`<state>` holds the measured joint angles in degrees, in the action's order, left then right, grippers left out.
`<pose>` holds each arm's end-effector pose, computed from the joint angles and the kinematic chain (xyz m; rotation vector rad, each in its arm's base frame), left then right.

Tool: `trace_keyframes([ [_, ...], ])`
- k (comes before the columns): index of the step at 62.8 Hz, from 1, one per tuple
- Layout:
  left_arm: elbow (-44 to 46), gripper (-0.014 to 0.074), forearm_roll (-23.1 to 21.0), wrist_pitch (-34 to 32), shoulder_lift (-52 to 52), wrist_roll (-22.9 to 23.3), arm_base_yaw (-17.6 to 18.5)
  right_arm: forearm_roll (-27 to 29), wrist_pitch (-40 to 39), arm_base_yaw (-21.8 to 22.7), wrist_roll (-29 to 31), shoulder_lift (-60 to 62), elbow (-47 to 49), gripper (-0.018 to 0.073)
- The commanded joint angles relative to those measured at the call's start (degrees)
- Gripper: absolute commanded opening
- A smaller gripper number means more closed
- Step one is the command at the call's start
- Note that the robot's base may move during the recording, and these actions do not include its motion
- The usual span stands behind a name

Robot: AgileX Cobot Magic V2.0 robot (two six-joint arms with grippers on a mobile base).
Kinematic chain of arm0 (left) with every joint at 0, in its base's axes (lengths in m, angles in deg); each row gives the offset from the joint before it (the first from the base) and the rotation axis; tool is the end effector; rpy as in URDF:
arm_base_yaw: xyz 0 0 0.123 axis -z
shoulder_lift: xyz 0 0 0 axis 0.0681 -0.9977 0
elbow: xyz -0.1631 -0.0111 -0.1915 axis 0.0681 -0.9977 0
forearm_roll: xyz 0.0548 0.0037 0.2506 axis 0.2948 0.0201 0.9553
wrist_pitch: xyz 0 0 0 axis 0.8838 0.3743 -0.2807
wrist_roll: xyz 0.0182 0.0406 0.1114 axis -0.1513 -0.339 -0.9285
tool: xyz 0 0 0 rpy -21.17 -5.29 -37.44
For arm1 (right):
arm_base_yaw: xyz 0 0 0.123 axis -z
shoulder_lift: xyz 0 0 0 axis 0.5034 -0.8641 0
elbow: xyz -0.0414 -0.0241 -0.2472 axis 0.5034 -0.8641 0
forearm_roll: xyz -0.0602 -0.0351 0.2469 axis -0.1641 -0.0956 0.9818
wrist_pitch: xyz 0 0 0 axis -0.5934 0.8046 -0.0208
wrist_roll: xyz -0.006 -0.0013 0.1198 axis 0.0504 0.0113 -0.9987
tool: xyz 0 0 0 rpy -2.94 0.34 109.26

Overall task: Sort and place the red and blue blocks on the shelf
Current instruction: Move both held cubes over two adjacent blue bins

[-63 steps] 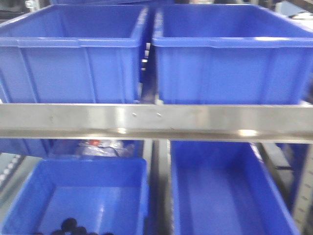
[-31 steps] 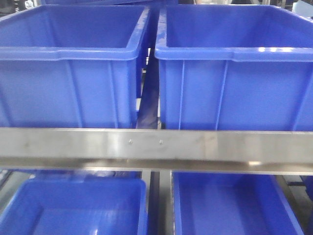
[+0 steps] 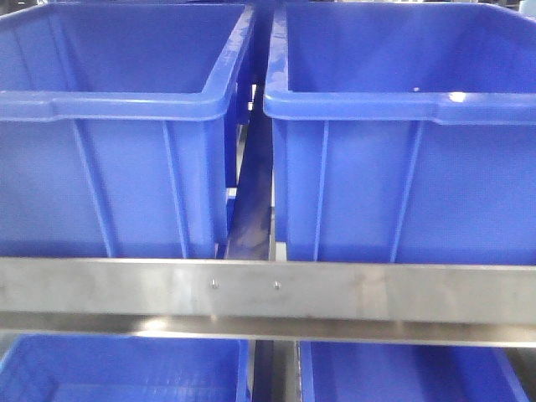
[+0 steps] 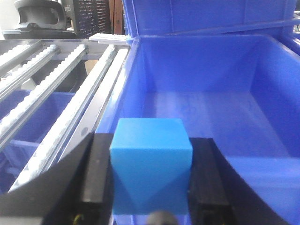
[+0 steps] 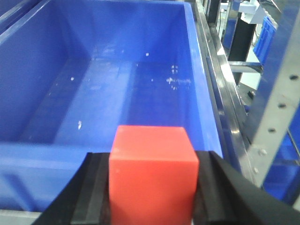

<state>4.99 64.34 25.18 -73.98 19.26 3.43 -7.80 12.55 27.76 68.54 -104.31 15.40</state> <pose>0.1444 -0.0001 0.2634 0.0003 1.5903 -0.0042 0.1363 0.0048 0.2867 0.0132 1.7226 0.0611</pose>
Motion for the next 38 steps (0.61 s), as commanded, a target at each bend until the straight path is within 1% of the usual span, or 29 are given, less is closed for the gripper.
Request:
trace_keyframes([
  [1, 1.7, 0.0125, -0.2, -5.0, -0.4, 0.1, 0.1, -0.3, -4.9, 0.4, 0.1, -0.4, 1.5, 0.0057],
  [38, 1.7, 0.0125, -0.2, -5.0, -0.4, 0.1, 0.1, -0.3, -4.9, 0.4, 0.1, -0.4, 1.5, 0.0057],
])
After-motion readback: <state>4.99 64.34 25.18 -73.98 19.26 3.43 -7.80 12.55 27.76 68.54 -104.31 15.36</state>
